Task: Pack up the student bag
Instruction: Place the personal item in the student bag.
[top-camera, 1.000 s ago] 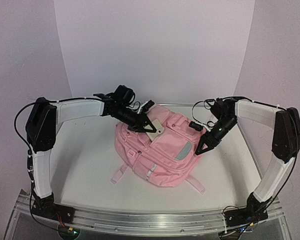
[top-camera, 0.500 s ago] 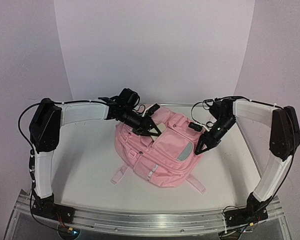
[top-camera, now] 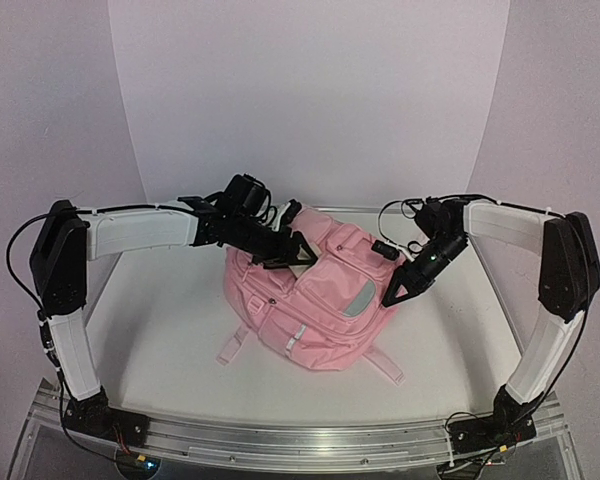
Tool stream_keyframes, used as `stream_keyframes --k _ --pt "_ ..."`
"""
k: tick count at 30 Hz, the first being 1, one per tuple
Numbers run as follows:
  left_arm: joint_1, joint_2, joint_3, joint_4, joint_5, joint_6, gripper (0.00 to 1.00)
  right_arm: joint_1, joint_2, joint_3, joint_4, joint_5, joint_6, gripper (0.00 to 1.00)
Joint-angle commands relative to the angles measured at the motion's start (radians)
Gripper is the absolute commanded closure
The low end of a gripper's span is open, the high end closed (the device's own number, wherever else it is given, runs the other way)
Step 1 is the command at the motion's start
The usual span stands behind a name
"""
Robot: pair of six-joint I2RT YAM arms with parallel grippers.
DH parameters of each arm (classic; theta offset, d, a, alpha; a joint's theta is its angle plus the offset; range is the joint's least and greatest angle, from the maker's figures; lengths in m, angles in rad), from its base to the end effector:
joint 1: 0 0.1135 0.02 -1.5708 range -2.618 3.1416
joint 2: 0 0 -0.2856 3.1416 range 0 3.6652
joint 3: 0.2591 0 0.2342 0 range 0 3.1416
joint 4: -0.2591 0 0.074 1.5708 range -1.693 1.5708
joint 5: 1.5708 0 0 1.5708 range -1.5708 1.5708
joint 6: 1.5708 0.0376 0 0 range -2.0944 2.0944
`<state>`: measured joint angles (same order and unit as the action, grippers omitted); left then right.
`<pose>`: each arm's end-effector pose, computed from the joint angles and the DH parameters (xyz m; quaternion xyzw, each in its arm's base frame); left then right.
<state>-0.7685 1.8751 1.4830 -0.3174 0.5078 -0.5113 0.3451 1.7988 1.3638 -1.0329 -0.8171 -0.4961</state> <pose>0.2884 -0.3042 0.2853 0.2168 0.8588 -0.4244 0.1878 0.2969 0.1359 0.2515 -0.3929 0.8283 0.3921 0.0770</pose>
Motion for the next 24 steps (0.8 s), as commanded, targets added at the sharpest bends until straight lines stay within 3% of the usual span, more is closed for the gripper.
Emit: stream_keyframes --k 1,9,19,24 --pt "0.012 -0.013 0.002 -0.138 -0.177 0.026 0.43 0.010 -0.020 -0.029 0.065 -0.014 0.002 0.46" --pt "-0.020 -0.056 -0.001 -0.156 -0.283 0.116 0.42 0.010 -0.047 -0.062 0.074 -0.032 0.015 0.46" --pt "-0.022 -0.084 0.022 -0.180 -0.352 0.162 0.34 0.010 -0.049 -0.063 0.074 -0.038 0.017 0.46" --pt "-0.022 -0.080 0.038 -0.196 -0.354 0.182 0.36 0.010 -0.049 -0.060 0.074 -0.039 0.019 0.45"
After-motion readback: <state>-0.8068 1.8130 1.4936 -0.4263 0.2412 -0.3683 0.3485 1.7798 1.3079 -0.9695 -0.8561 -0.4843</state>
